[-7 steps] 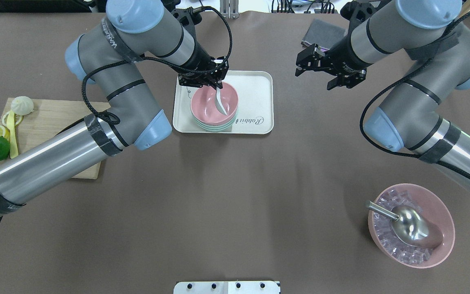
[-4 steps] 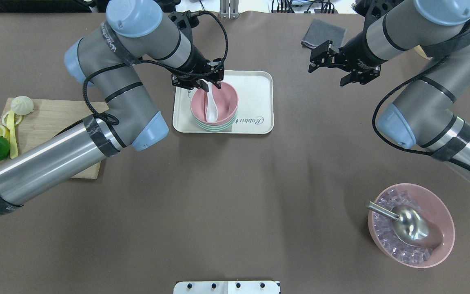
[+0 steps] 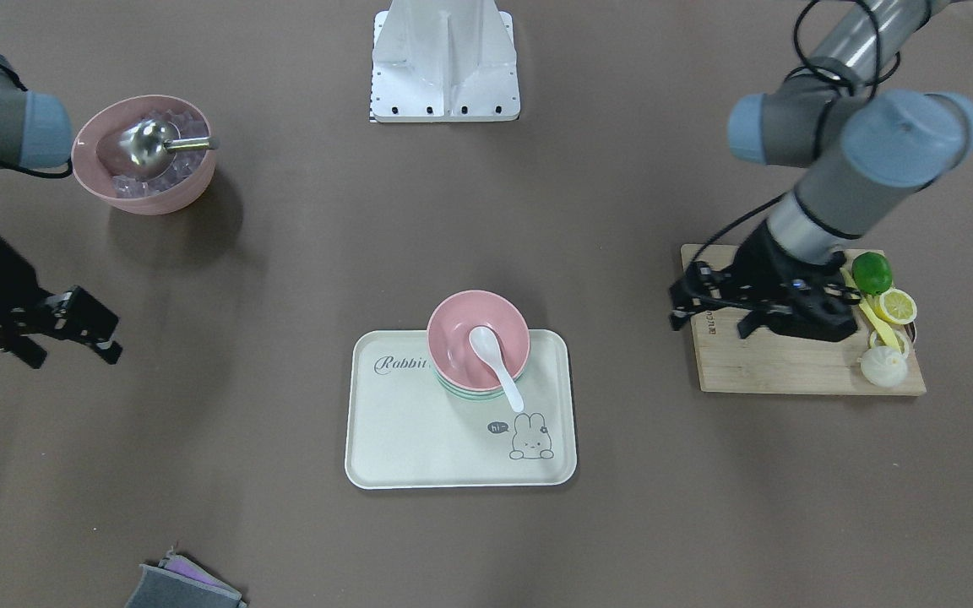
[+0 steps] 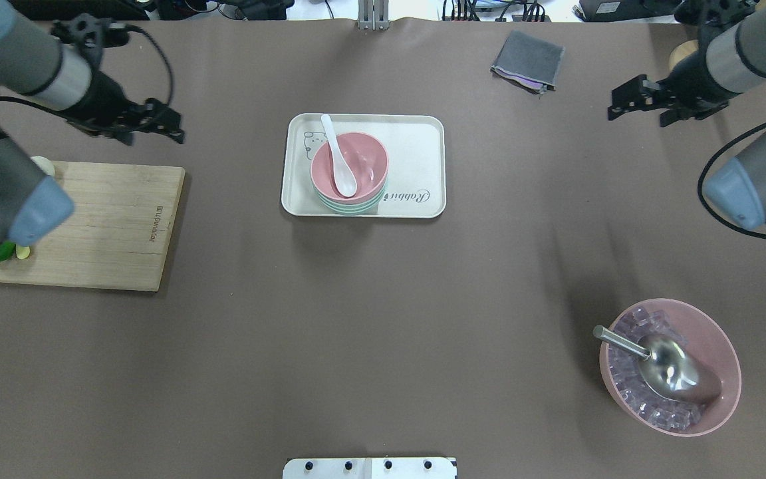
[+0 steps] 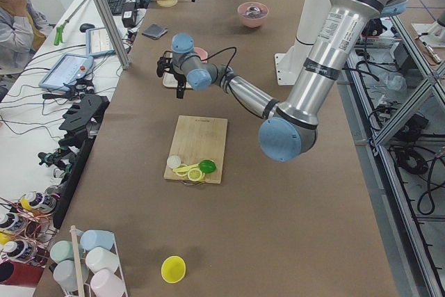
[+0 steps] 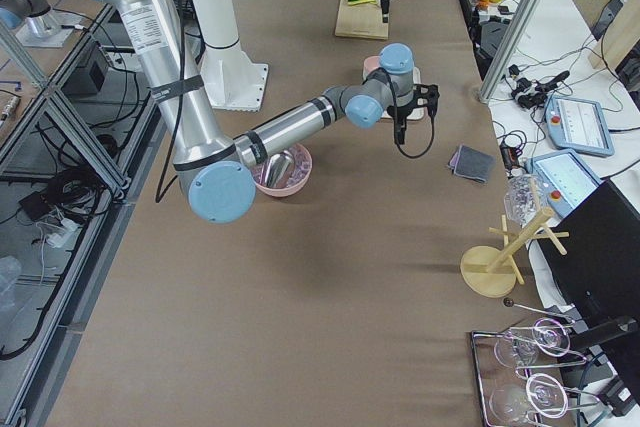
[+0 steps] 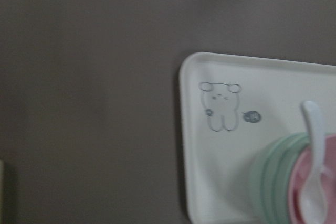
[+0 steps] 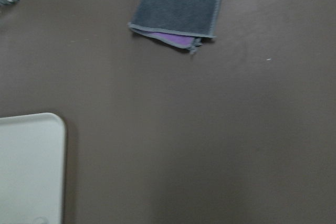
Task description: Stack pink bowl on green and place spoon
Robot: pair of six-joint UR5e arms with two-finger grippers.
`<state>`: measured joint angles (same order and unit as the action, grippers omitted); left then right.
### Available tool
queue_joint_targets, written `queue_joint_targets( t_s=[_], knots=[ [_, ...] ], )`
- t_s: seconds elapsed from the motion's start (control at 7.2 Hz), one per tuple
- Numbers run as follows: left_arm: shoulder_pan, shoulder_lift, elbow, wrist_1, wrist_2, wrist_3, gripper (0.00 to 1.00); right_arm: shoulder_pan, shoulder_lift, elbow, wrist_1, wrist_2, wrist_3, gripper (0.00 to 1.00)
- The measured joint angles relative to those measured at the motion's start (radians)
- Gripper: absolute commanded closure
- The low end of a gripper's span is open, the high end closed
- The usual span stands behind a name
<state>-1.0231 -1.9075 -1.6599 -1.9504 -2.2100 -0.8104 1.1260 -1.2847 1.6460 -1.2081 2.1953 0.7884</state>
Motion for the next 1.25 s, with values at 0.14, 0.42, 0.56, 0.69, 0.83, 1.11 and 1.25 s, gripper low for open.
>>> queue_joint_targets(
  t_s=[0.14,0.42,0.56,0.69,0.83,1.11,1.25],
  knots=[
    [-0.078,0.114,-0.023,0.016,-0.007,0.176,0.02,0.071,-0.027,-0.053,-0.014,0.023,-0.167,0.00],
    [-0.246,0.225,-0.033,0.157,-0.048,0.472,0.02,0.216,-0.039,-0.173,-0.076,0.087,-0.479,0.00],
    [-0.325,0.251,-0.034,0.250,-0.076,0.599,0.02,0.270,-0.038,-0.215,-0.124,0.109,-0.600,0.00],
    [-0.396,0.279,-0.034,0.299,-0.088,0.707,0.02,0.305,-0.036,-0.233,-0.182,0.118,-0.680,0.00],
    [-0.466,0.298,-0.033,0.329,-0.094,0.779,0.02,0.335,-0.033,-0.240,-0.243,0.121,-0.760,0.00],
    [-0.511,0.329,-0.033,0.343,-0.099,0.819,0.02,0.376,-0.016,-0.266,-0.306,0.112,-0.882,0.00],
    [-0.514,0.330,-0.032,0.341,-0.099,0.819,0.02,0.391,-0.009,-0.273,-0.315,0.113,-0.901,0.00]
  ],
)
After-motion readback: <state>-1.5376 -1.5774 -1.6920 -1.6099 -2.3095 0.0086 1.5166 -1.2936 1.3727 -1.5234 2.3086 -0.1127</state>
